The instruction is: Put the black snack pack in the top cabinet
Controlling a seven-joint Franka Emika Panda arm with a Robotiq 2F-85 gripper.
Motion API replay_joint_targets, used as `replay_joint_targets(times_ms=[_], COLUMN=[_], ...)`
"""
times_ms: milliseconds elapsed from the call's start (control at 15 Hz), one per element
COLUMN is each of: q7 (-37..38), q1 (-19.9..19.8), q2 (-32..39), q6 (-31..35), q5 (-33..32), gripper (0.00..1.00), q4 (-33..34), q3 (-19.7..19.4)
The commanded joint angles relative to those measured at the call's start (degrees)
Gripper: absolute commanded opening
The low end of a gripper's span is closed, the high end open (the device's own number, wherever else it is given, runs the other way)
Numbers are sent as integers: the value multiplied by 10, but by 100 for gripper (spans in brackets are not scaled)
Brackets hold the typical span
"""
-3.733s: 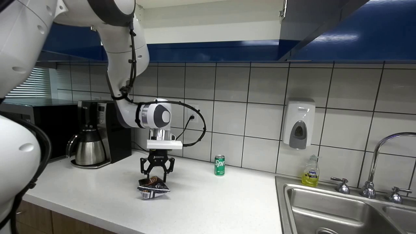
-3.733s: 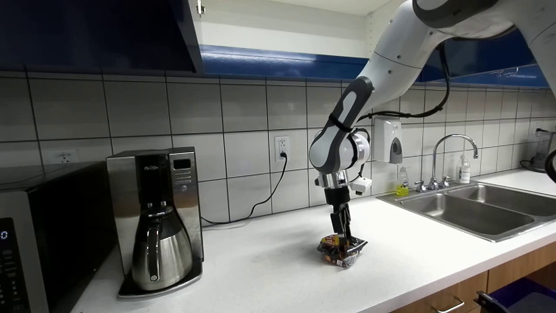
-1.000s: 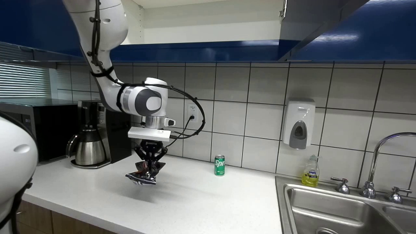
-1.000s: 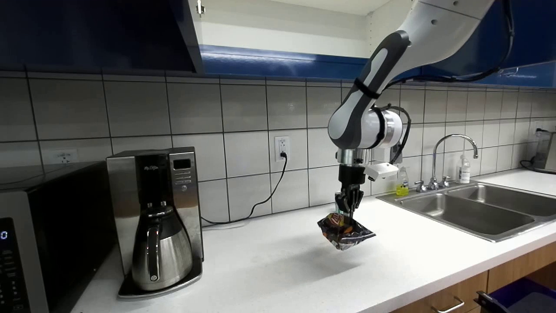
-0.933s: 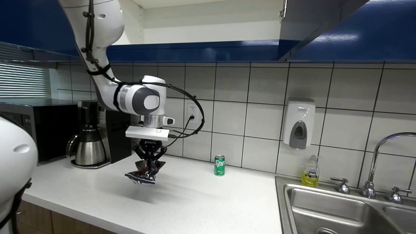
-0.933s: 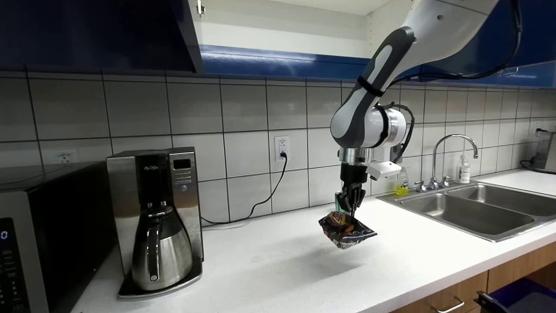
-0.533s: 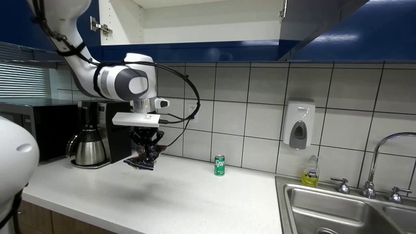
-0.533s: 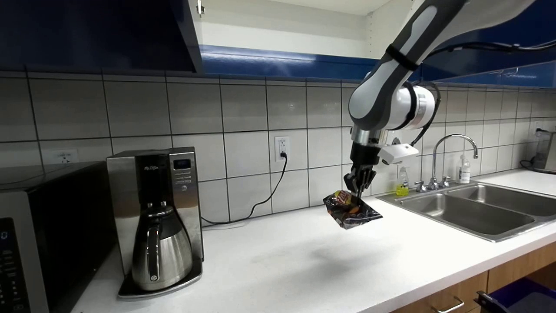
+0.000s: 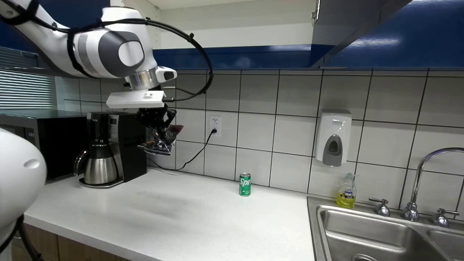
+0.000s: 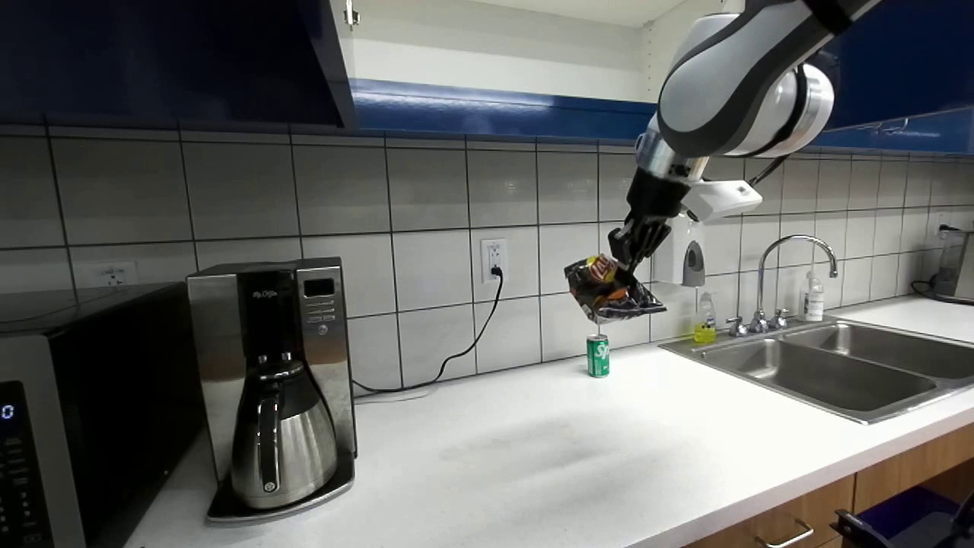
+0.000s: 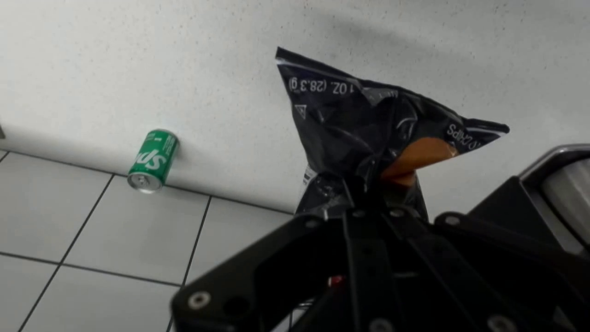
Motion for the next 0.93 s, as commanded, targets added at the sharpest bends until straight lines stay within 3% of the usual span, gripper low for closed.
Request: replay_joint_targets(times_ms=[0, 533, 867], q7=[41, 65, 62], q1=[8, 15, 16], q2=[-94, -211, -237], q6=[-26, -37, -65], q5=[-22, -25, -30], gripper=[0, 0, 0], q4=[-13, -17, 26], q3=[2, 4, 3])
